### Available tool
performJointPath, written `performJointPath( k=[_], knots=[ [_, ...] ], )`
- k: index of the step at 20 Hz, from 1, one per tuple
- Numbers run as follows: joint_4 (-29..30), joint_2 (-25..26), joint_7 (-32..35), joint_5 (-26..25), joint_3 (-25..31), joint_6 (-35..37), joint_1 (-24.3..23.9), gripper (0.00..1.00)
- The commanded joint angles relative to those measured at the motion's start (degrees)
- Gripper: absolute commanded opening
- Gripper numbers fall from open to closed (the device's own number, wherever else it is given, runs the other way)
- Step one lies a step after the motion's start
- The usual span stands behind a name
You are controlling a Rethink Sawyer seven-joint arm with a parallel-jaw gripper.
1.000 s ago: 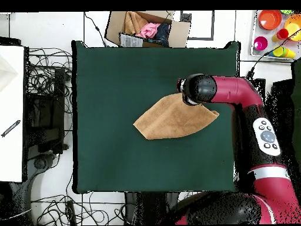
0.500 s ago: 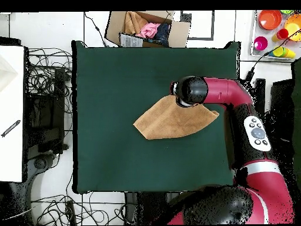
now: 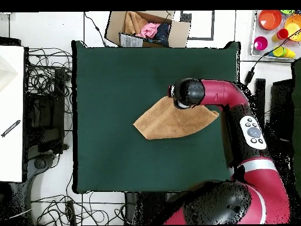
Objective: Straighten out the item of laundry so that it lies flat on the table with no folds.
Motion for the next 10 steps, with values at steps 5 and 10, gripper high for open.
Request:
performJointPath(
  k=[5,10],
  knots=[
    [5.59,2.23,-12.79,-4.42,2.29,-0.33,0.74,1.00],
    [6.03,2.37,-10.37,-5.63,0.86,-1.48,1.36,1.00]
  ],
)
